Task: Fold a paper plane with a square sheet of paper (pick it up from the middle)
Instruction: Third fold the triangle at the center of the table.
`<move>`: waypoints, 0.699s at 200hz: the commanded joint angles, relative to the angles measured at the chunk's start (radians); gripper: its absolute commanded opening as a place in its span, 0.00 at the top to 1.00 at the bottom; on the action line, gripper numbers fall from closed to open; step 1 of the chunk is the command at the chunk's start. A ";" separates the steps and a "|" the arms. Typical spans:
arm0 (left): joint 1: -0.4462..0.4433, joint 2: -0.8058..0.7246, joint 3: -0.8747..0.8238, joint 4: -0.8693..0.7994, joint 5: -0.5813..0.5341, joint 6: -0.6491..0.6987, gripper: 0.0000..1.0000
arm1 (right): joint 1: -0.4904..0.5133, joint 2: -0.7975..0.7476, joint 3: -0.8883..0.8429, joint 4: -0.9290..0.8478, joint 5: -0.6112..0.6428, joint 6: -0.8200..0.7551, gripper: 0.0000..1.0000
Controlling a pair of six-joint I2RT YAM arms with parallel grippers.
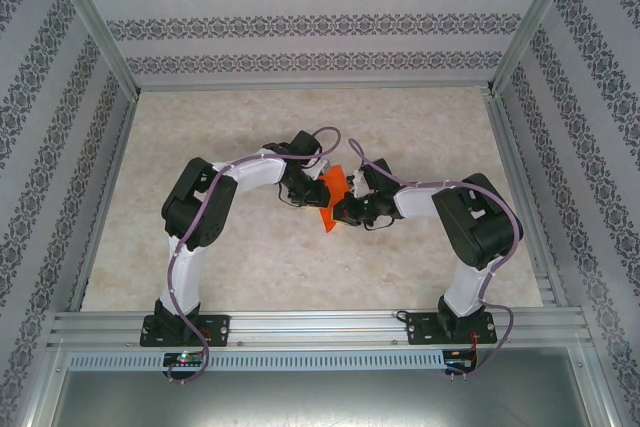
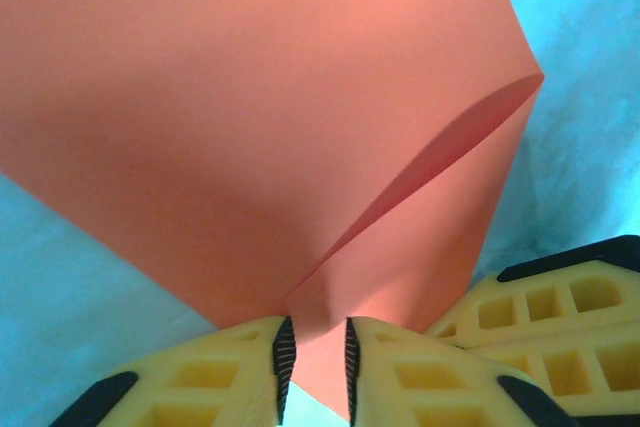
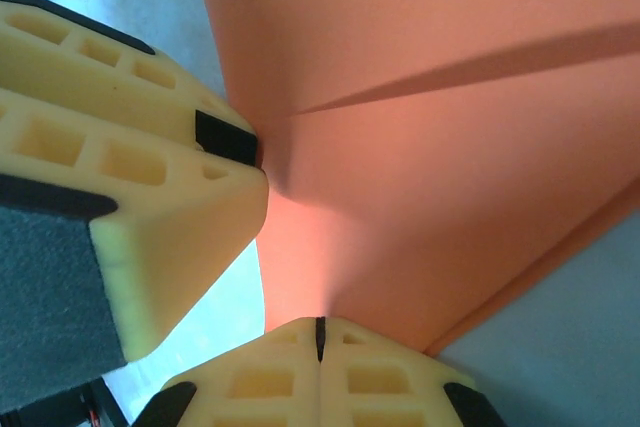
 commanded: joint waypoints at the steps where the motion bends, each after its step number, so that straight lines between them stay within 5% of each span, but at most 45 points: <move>1: 0.006 -0.044 0.013 -0.066 -0.046 -0.021 0.71 | 0.004 0.011 -0.015 -0.051 0.021 -0.025 0.99; 70: -0.003 -0.125 -0.055 -0.009 0.008 -0.075 0.68 | 0.004 -0.005 -0.025 -0.041 0.012 -0.028 0.99; 140: -0.016 -0.046 -0.058 0.039 0.062 -0.087 0.76 | 0.006 -0.009 -0.023 -0.033 0.009 -0.026 0.99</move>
